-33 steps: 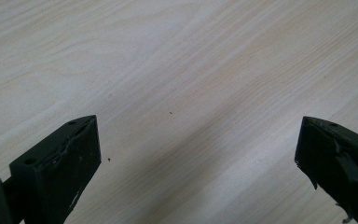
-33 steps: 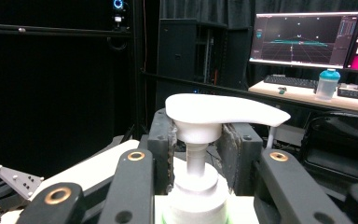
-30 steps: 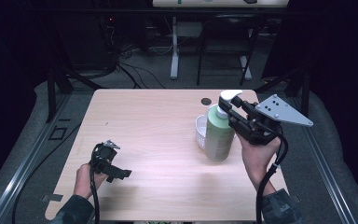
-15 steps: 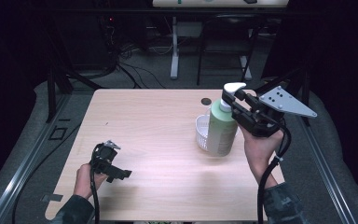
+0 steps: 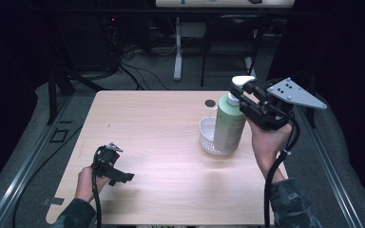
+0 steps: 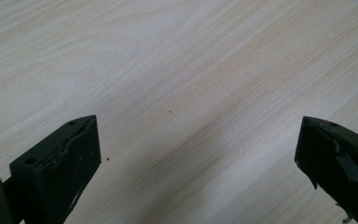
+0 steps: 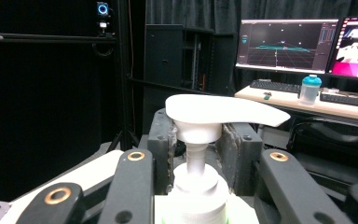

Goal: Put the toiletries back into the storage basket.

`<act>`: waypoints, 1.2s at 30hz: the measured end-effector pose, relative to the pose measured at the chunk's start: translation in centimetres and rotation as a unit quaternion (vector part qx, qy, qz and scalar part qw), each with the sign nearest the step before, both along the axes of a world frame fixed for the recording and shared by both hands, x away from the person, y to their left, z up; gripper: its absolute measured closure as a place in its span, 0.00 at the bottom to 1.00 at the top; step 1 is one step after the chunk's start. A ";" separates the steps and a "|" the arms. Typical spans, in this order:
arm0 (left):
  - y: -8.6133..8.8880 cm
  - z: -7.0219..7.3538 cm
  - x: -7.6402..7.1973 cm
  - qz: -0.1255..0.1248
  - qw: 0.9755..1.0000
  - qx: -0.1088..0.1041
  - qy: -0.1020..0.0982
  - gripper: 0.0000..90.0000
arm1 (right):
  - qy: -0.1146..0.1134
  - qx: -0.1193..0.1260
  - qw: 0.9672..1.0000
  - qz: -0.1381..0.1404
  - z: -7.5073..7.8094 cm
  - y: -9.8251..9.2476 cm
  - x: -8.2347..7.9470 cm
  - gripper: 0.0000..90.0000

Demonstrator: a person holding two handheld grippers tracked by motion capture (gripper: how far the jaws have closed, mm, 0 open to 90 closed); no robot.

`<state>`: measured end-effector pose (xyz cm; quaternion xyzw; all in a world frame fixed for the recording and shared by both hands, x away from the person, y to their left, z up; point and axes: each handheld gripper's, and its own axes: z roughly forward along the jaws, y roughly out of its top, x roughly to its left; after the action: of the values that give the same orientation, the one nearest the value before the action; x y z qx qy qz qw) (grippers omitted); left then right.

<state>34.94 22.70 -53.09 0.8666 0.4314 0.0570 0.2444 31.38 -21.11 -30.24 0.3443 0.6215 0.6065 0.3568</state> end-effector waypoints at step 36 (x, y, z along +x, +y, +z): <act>-0.1 -0.1 -0.1 -0.002 1.000 0.001 0.004 0.00 | 0.000 -0.005 1.000 -0.027 0.2 -0.2 3.9 0.75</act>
<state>34.85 22.64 -53.16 0.8680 0.4305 0.0538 0.2416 35.26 -21.33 -30.08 0.3594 0.6149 0.5937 0.3745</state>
